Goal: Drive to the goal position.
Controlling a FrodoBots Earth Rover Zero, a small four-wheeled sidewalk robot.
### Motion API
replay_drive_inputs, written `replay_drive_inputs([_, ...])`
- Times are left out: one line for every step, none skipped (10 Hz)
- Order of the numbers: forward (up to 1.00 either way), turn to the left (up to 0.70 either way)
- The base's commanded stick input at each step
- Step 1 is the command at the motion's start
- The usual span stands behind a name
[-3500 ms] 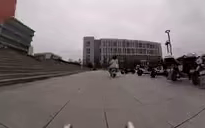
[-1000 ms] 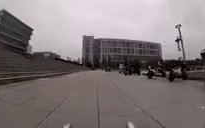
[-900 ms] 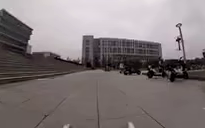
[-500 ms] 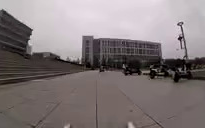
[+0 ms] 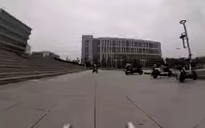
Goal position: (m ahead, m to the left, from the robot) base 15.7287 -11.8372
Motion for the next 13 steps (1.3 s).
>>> replay_drive_inputs([0.70,0.00])
replay_drive_inputs([0.70,0.00])
replay_drive_inputs([0.70,0.00])
replay_drive_inputs([0.70,0.00])
replay_drive_inputs([0.70,0.00])
replay_drive_inputs([0.70,0.00])
replay_drive_inputs([0.70,0.00])
replay_drive_inputs([0.70,0.00])
replay_drive_inputs([0.70,0.00])
replay_drive_inputs([0.70,0.00])
replay_drive_inputs([0.70,0.00])
replay_drive_inputs([0.70,0.00])
replay_drive_inputs([0.70,0.00])
